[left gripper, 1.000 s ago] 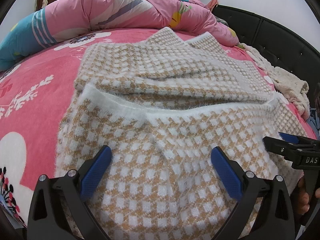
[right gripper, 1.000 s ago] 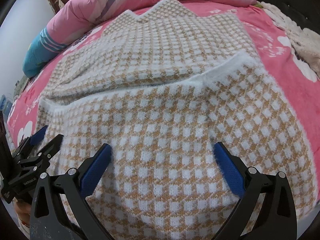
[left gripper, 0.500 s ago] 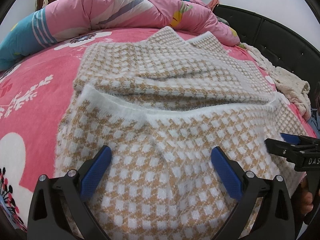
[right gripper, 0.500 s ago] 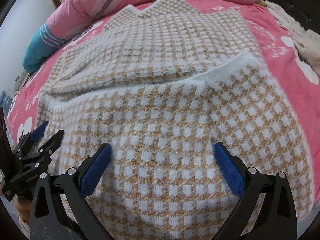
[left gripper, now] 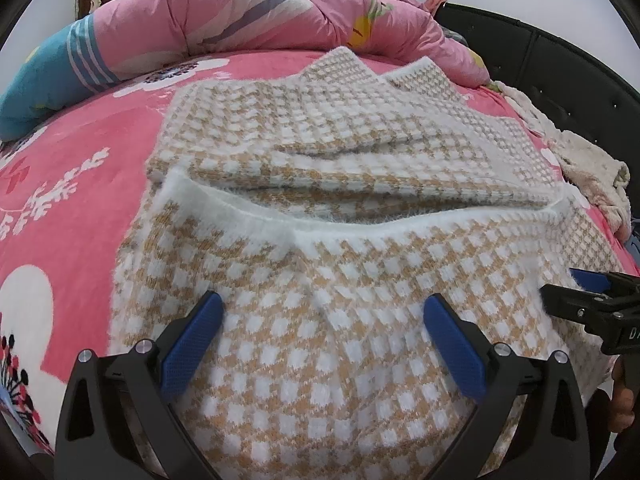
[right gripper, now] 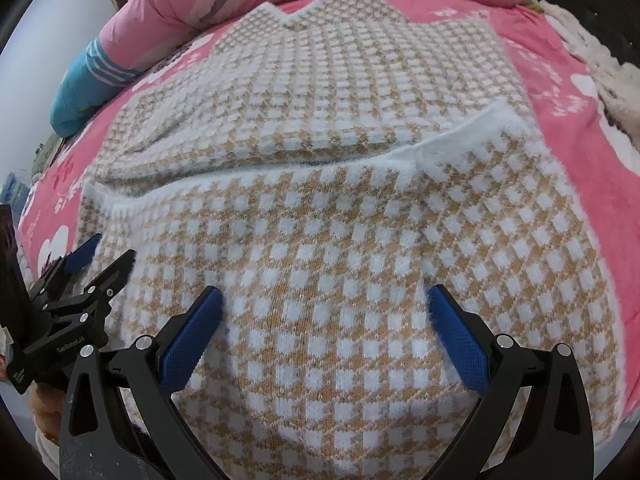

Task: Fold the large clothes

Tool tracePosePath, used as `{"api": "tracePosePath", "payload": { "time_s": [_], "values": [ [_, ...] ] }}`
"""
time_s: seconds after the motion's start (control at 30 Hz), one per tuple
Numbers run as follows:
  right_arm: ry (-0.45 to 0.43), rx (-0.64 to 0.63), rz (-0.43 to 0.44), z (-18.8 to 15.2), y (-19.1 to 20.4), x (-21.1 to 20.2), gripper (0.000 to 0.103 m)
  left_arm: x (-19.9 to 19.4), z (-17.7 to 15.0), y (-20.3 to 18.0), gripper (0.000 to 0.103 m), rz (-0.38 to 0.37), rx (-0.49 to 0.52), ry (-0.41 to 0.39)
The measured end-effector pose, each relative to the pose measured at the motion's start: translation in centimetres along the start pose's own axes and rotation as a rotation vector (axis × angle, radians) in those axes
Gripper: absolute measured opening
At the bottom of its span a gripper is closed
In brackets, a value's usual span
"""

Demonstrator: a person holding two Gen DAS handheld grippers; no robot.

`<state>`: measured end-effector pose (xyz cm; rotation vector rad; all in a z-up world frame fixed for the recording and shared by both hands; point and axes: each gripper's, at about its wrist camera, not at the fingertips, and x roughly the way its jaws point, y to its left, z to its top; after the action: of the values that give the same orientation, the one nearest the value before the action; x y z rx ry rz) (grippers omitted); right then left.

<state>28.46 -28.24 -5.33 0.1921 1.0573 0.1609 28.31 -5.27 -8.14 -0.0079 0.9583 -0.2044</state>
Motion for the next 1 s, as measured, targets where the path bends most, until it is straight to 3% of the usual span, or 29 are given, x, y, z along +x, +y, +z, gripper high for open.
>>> {"api": "tracePosePath", "payload": {
  "time_s": [0.6,0.83,1.0],
  "values": [
    [0.180,-0.007,0.027,0.8,-0.4,0.7,0.097,0.7,1.0,0.3,0.099,-0.001,-0.005,0.055],
    [0.219,0.008,0.037,1.2,-0.1,0.9,0.097,1.3,2.5,0.8,0.099,-0.019,-0.048,0.135],
    [0.217,0.000,0.049,1.9,-0.4,1.2,0.097,1.9,3.4,0.6,0.099,0.011,-0.096,0.189]
  ]
}}
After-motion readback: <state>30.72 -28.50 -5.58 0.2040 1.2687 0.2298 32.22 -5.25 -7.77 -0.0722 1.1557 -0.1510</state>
